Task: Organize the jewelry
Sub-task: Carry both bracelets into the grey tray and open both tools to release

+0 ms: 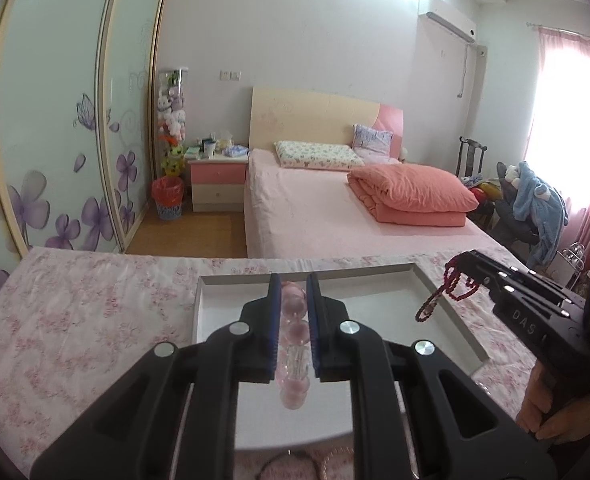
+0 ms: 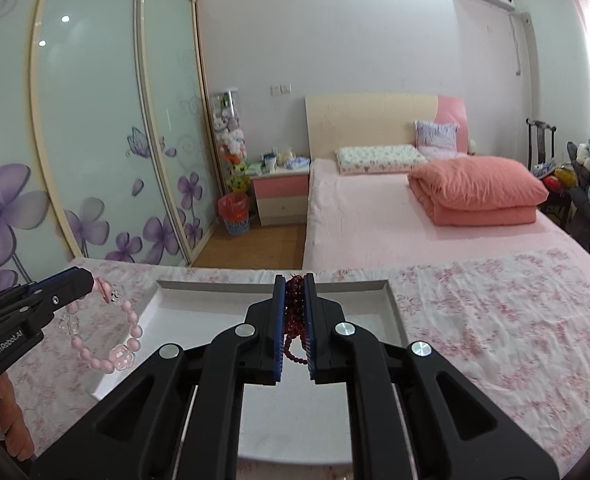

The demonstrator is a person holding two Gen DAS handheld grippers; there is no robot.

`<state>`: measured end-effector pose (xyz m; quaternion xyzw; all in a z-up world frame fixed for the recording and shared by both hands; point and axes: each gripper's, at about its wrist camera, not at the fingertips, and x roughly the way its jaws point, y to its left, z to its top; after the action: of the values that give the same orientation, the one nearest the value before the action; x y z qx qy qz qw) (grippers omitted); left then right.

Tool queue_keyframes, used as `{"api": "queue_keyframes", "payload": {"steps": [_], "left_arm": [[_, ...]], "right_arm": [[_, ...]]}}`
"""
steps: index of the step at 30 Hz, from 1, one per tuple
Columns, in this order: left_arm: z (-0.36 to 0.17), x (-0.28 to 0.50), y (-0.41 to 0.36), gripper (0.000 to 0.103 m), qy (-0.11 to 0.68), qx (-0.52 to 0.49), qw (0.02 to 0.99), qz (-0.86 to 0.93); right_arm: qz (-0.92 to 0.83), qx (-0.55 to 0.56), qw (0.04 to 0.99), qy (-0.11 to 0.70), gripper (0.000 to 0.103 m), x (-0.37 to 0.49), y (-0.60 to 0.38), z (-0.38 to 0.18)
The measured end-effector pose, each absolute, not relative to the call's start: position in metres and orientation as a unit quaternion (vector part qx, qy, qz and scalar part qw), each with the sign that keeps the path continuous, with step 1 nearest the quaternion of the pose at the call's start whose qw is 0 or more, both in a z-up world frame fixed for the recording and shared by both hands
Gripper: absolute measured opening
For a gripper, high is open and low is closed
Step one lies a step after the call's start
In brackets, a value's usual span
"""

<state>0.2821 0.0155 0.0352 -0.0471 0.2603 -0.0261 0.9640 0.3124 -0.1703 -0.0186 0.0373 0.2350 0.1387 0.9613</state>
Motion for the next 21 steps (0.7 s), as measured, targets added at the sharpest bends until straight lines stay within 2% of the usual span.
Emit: {"api": "queue_keyframes", "payload": {"steps": [17, 18, 19, 20, 21], "left_arm": [[-0.01, 0.349, 0.025, 0.014, 0.309, -0.056, 0.949, -0.018], [-0.012, 0.35, 0.025, 0.014, 0.312, -0.059, 0.948, -0.018], [-0.012, 0.35, 0.027, 0.014, 0.313, -0.064, 0.948, -0.018], [-0.012, 0.35, 0.029, 0.014, 0.31, -0.067, 0.948, -0.014], [-0.012, 0.35, 0.03, 0.016, 0.308, -0.069, 0.949, -0.013]], "right_arm": [[0.136, 0.021, 0.941, 0.31, 0.011, 0.368, -0.149, -0.052], [0.137, 0.021, 0.94, 0.311, 0.013, 0.367, -0.15, -0.052], [0.137, 0.022, 0.94, 0.311, 0.021, 0.367, -0.15, -0.051], [0.137, 0.024, 0.941, 0.309, 0.035, 0.365, -0.152, -0.05], [0.134, 0.027, 0.943, 0.304, 0.039, 0.363, -0.154, -0.049]]}}
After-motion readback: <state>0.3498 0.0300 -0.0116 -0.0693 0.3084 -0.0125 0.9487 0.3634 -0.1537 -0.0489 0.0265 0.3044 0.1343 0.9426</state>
